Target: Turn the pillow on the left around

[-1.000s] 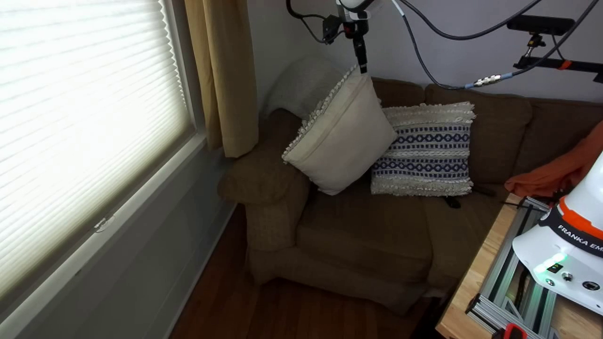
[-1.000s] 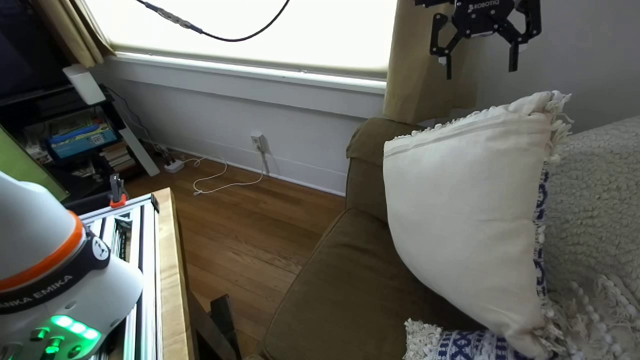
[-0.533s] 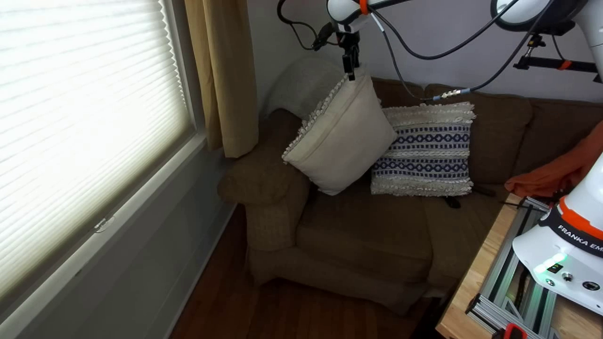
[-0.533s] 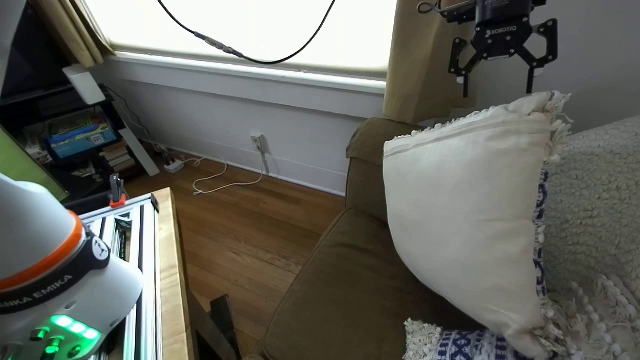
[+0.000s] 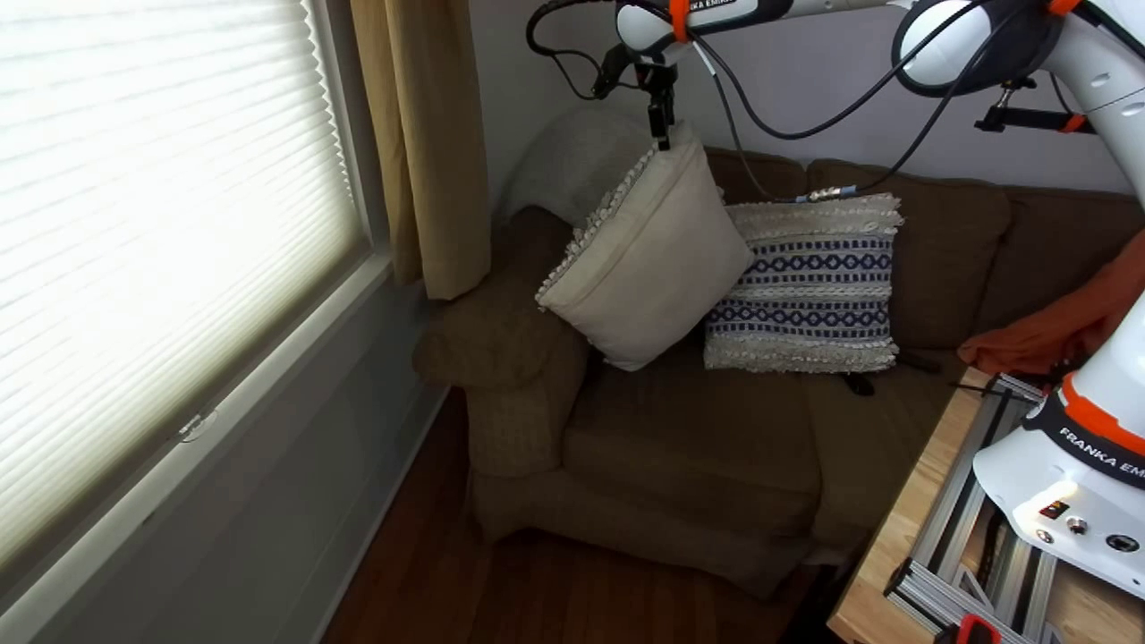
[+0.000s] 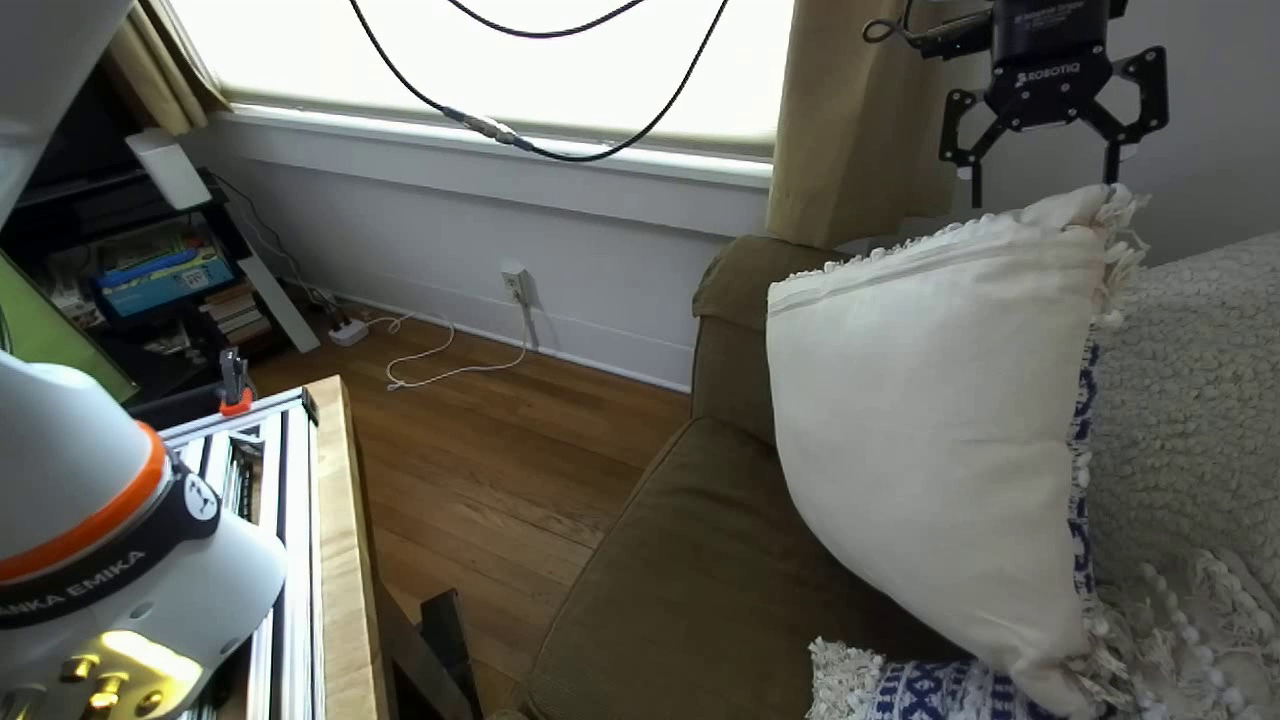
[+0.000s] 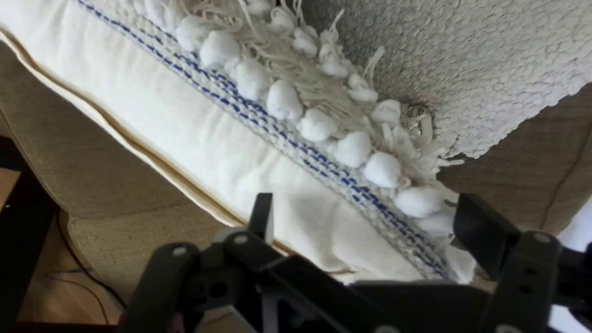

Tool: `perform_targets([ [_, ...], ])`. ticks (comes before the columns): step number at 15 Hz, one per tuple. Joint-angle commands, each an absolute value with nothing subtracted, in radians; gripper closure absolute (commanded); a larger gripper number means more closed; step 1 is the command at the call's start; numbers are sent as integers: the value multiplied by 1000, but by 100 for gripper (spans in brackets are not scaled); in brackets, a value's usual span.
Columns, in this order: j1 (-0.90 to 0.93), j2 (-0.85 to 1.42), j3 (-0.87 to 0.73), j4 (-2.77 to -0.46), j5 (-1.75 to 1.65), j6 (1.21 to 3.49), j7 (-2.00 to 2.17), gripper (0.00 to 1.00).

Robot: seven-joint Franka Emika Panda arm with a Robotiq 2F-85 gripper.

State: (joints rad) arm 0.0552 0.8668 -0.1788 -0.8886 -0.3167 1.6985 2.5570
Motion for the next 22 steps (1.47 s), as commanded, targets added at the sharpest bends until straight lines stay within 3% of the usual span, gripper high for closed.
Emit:
perform_targets([
  [1,41,898,-172,-838,-342,1667,2398,0],
  [6,45,916,-162,-836,-330,1589,2234,0],
  [7,49,928,-168,-826,-329,1583,2250,25],
  [9,51,951,-177,-805,-323,1584,2299,35],
  [17,25,952,-157,-758,-258,1509,2309,96],
  [22,1,887,-140,-772,-214,1528,2226,96],
])
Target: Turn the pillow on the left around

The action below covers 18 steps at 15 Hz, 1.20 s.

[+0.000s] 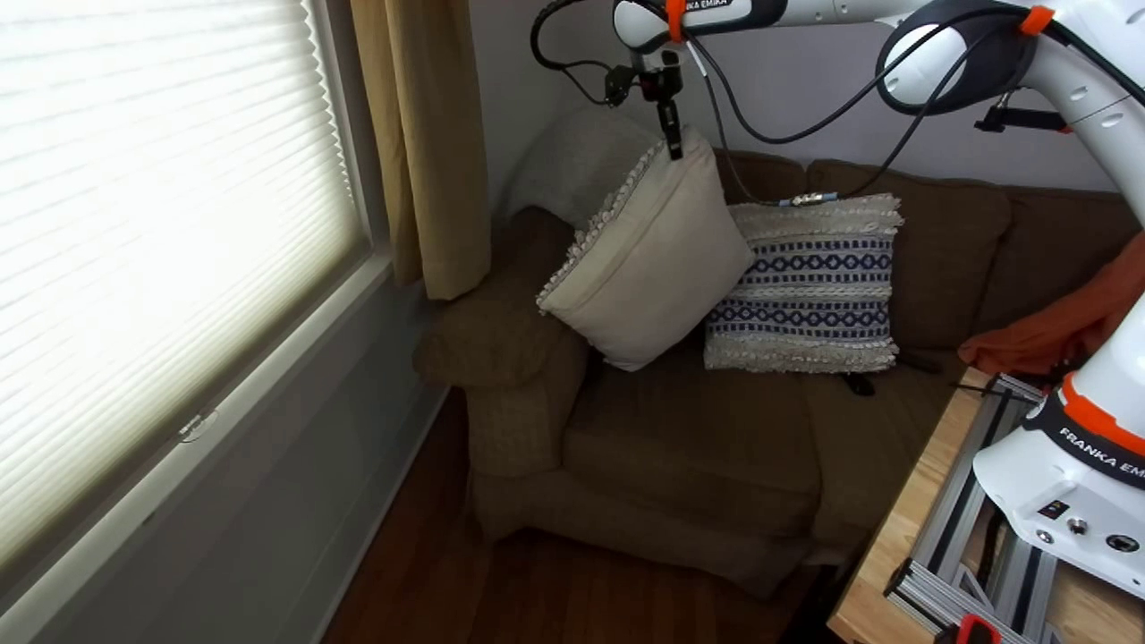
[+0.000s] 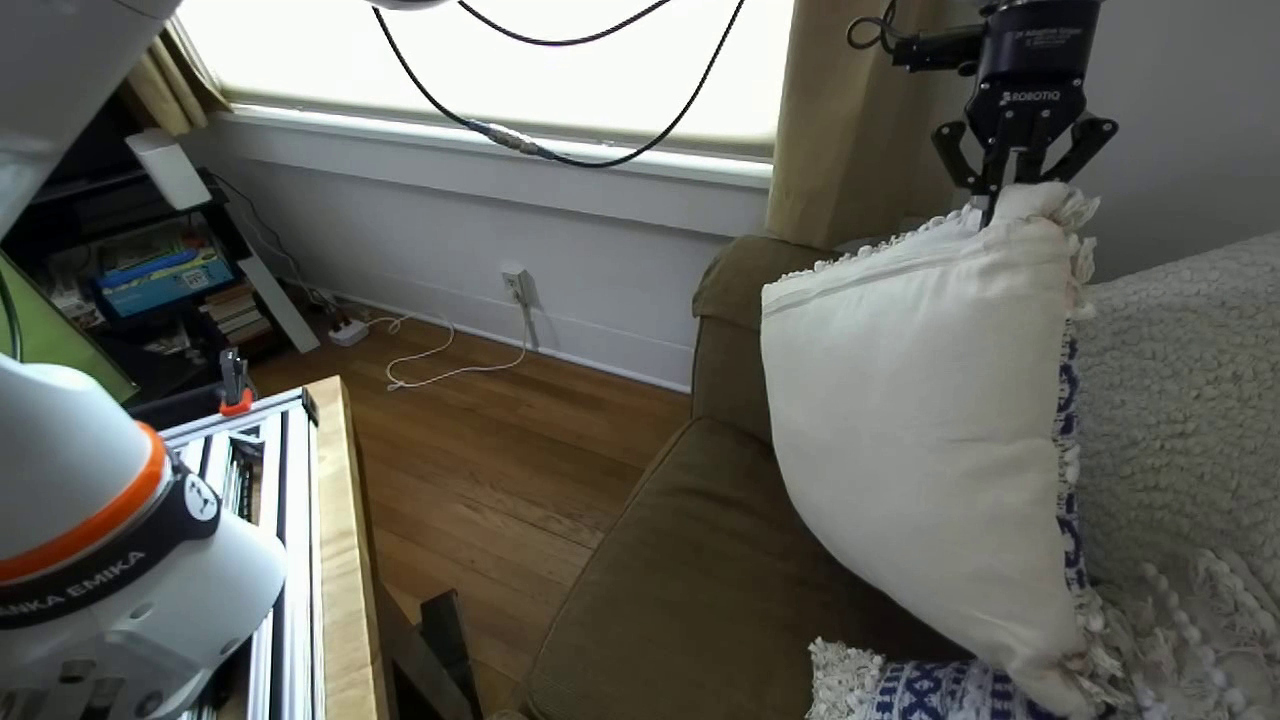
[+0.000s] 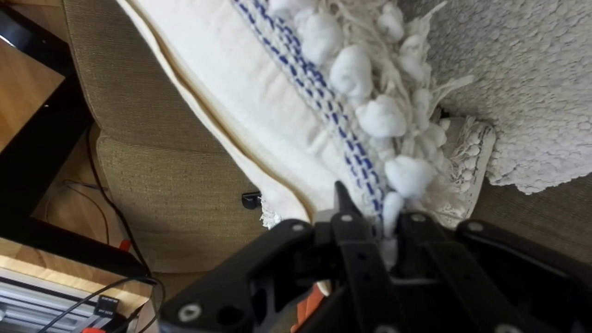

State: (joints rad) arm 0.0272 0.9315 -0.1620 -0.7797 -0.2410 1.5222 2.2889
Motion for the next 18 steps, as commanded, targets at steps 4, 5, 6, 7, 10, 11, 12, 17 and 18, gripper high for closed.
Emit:
perform_targets([
  [4,-11,809,-138,-810,-243,1598,2045,96],
  [5,-13,785,-139,-826,-253,1612,1980,96],
  [6,-20,766,-137,-838,-253,1626,1924,96],
  [7,-28,748,-131,-845,-244,1626,1864,96],
  [10,-36,690,-115,-891,-230,1630,1705,96],
  [11,-41,672,-105,-908,-224,1636,1659,96],
  [12,-42,649,-97,-934,-220,1640,1613,96],
  [17,-45,494,-58,-1117,-223,1687,1389,96],
  [18,-48,463,-52,-1155,-221,1701,1342,96],
])
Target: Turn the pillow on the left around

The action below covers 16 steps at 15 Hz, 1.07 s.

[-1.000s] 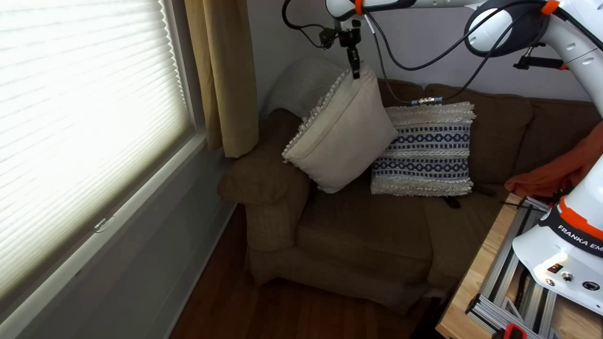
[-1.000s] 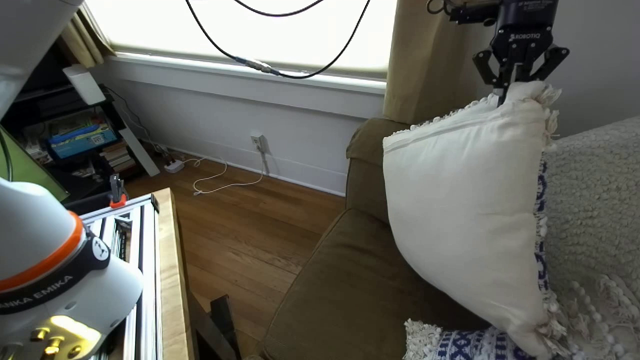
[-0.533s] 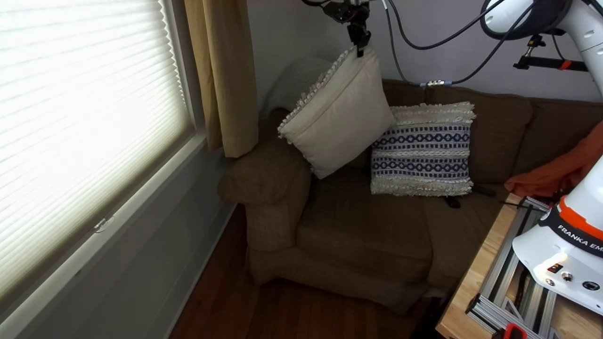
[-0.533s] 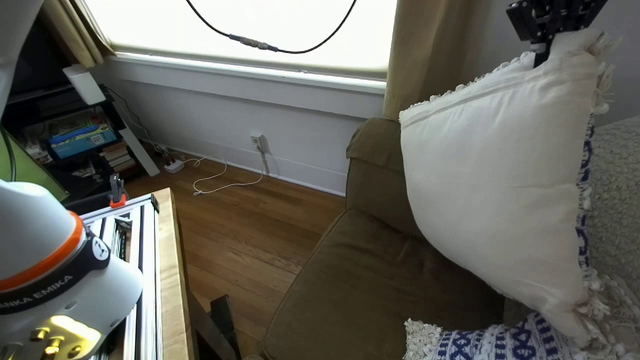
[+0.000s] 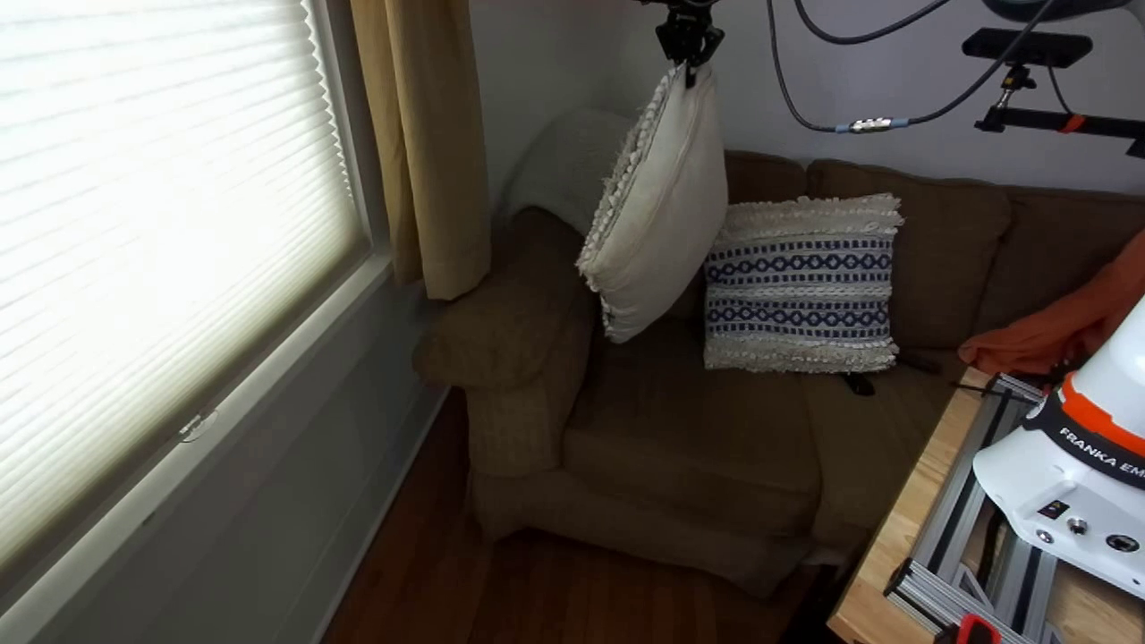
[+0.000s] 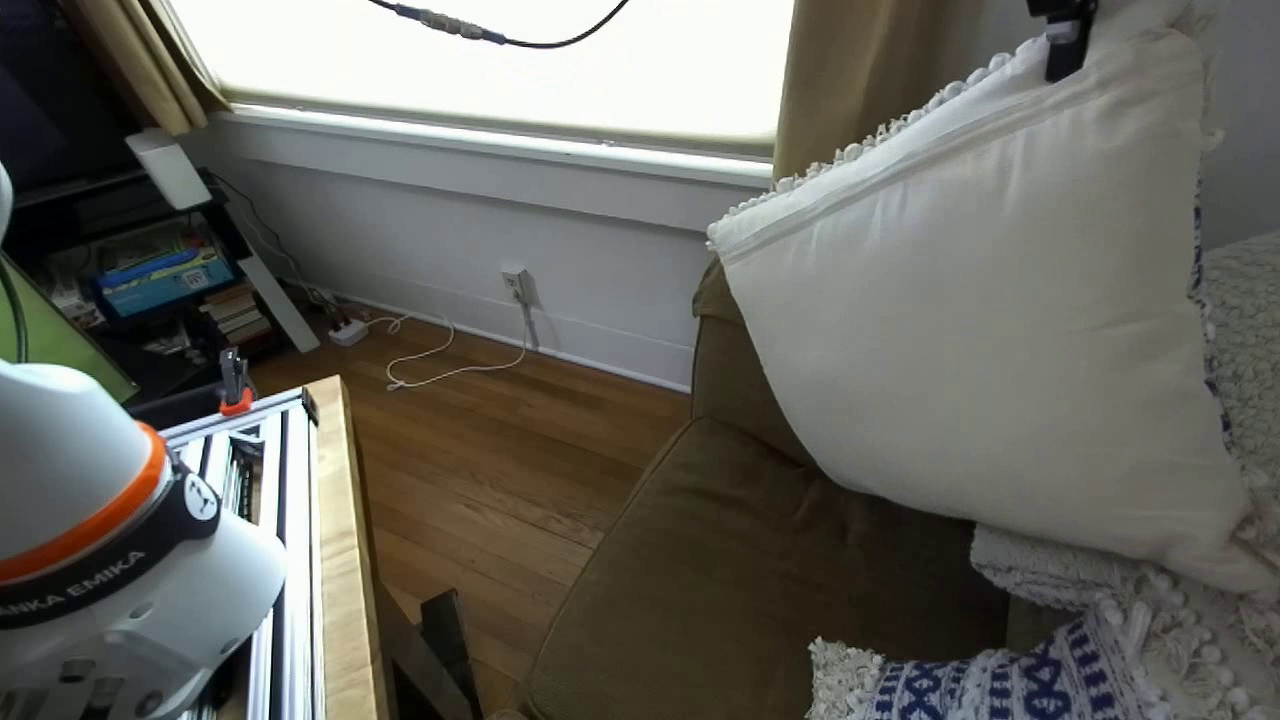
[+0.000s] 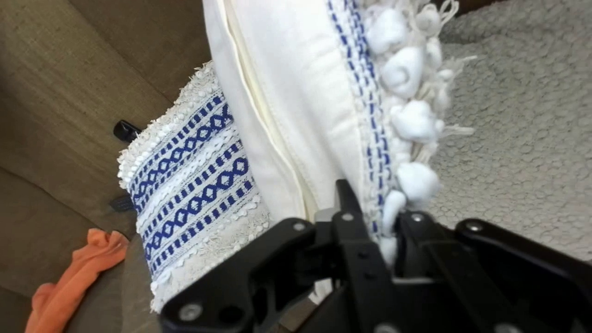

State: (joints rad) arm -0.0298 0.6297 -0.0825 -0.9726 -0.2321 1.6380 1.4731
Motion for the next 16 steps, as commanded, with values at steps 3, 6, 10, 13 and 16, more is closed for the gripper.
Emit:
perform_targets([
  [3,-58,376,-36,-1269,-209,1758,1198,96],
  [6,-43,443,-46,-1208,-212,1745,1188,96],
  [10,-42,453,-45,-1231,-211,1749,1180,85],
  [13,-42,465,-45,-1230,-211,1749,1182,85],
  [16,-41,447,-36,-1250,-215,1763,1134,96],
])
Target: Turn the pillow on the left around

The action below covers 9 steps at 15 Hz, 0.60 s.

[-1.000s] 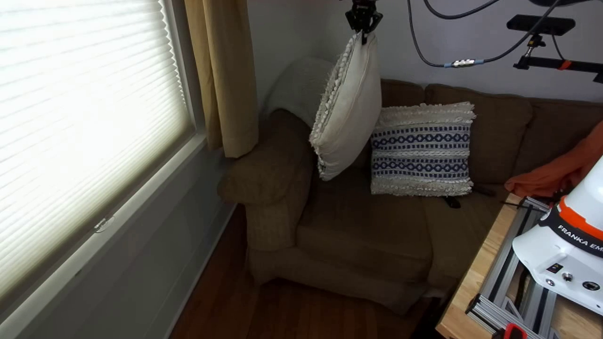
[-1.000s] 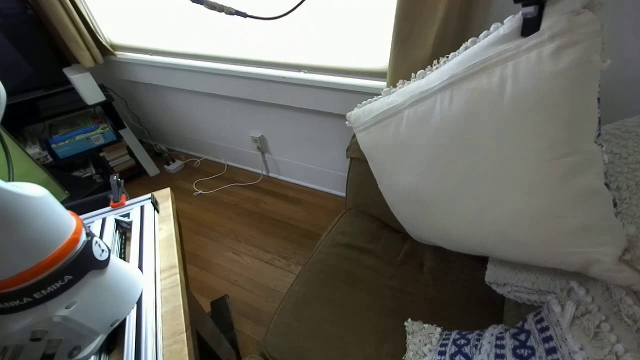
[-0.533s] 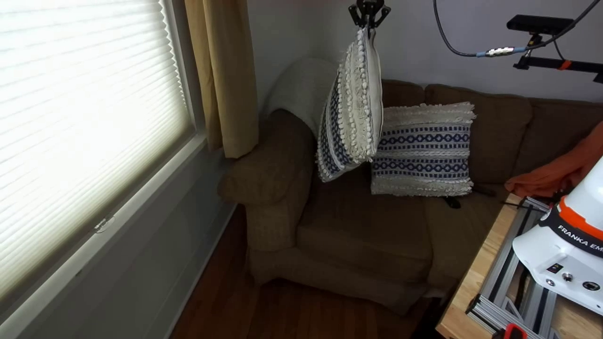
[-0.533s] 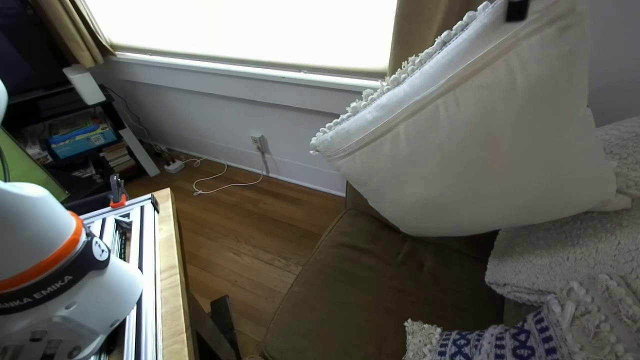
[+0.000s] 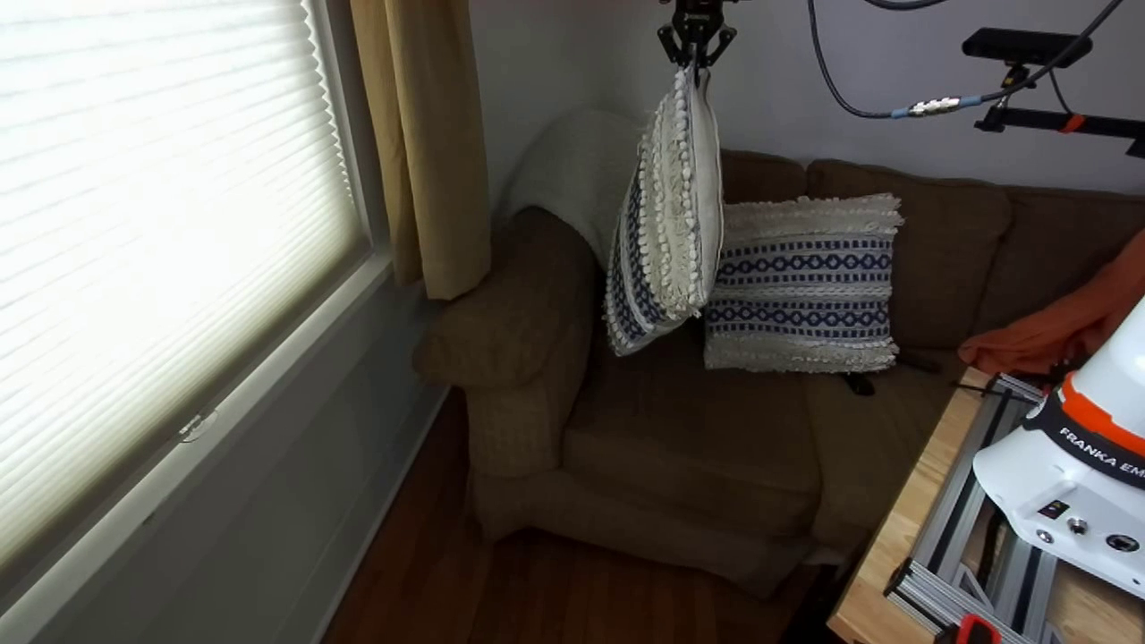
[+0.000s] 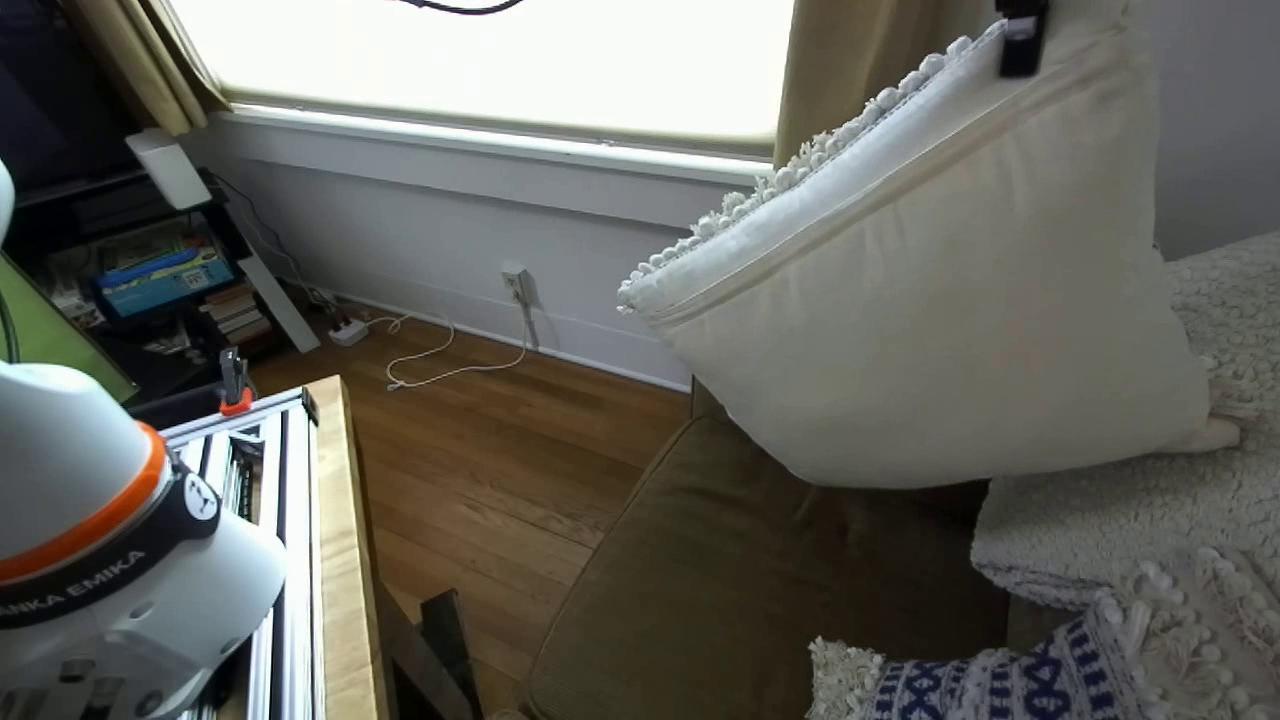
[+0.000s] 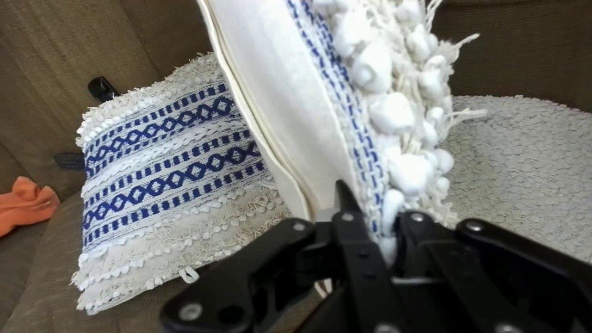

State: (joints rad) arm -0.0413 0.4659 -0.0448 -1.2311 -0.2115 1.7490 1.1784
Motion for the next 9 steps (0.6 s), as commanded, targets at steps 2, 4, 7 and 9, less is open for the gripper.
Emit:
perform_targets([
  [2,-58,430,-8,-1279,-188,1772,1004,96],
  [4,-40,415,-36,-1292,-160,1765,888,96],
  [7,-52,391,-39,-1303,-130,1756,710,96],
  [9,-57,371,-44,-1305,-116,1733,587,96],
])
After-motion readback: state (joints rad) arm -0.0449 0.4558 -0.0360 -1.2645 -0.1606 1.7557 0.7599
